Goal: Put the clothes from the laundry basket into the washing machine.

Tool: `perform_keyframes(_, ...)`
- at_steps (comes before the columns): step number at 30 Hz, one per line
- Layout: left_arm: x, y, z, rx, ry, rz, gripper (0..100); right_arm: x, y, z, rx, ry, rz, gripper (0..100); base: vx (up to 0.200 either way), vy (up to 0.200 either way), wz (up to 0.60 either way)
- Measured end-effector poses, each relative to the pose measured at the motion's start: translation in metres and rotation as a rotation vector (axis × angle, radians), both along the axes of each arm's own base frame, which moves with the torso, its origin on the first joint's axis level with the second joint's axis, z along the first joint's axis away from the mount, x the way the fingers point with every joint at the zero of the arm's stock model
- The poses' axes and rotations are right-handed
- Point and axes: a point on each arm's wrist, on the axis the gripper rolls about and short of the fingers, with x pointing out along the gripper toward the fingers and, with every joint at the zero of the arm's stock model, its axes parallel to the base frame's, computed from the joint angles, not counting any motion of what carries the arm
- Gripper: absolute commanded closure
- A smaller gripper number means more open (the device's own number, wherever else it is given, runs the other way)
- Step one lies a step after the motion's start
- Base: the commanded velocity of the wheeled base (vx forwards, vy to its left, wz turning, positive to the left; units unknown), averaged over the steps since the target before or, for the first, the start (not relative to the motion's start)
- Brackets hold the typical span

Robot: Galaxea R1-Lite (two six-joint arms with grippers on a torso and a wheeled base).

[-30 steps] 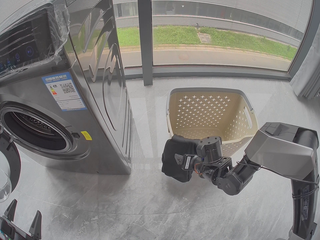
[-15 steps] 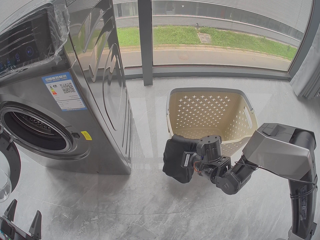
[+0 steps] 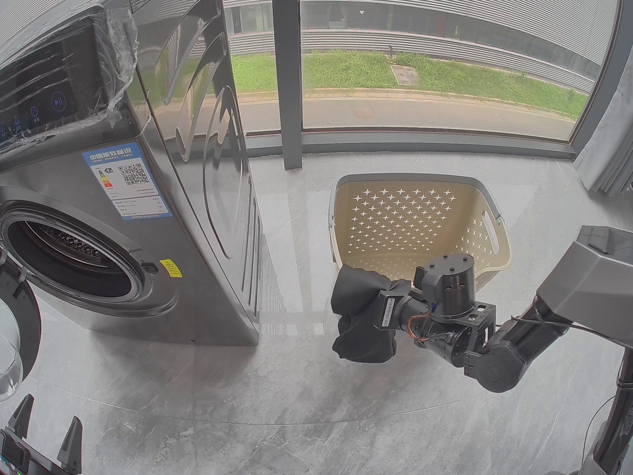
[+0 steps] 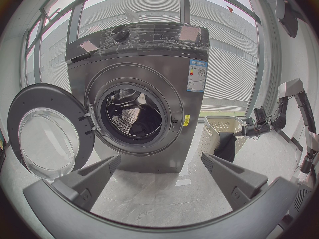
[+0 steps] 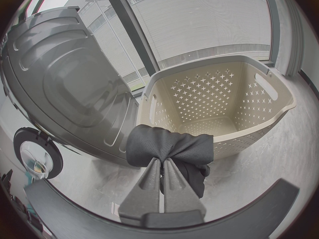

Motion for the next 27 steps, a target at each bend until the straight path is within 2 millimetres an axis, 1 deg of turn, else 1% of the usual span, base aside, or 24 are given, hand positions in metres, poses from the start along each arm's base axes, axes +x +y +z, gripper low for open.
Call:
perform_keyframes(4, 0.0, 0.0, 0.0, 0.0, 0.0, 0.0, 0, -0.013, -0.004, 0.011, -0.001, -0.014, 0.014, 100, 0.0, 0.0, 0.0)
perform_keyframes(10, 0.0, 0.0, 0.0, 0.0, 0.0, -0.001, 0, -0.019, -0.007, 0.018, 0.006, -0.024, 0.019, 100, 0.0, 0.0, 0.0)
perform_keyframes(11, 0.0, 0.0, 0.0, 0.0, 0.0, -0.001, 0, -0.019, -0.007, 0.018, 0.005, -0.023, 0.018, 0, 0.0, 0.0, 0.0)
perform_keyframes(14, 0.0, 0.0, 0.0, 0.0, 0.0, 0.0, 0, -0.018, -0.007, 0.016, 0.003, -0.02, 0.016, 0, 0.0, 0.0, 0.0)
perform_keyframes(17, 0.0, 0.0, 0.0, 0.0, 0.0, 0.0, 0, -0.015, -0.007, 0.009, -0.005, -0.01, 0.013, 0, 0.0, 0.0, 0.0)
perform_keyframes(23, 0.0, 0.0, 0.0, 0.0, 0.0, 0.0, 0, -0.003, -0.005, -0.013, -0.036, -0.009, 0.006, 0, 0.0, 0.0, 0.0)
perform_keyframes(27, 0.0, 0.0, 0.0, 0.0, 0.0, -0.001, 0, 0.009, -0.005, -0.026, -0.064, -0.004, -0.004, 0, 0.0, 0.0, 0.0)
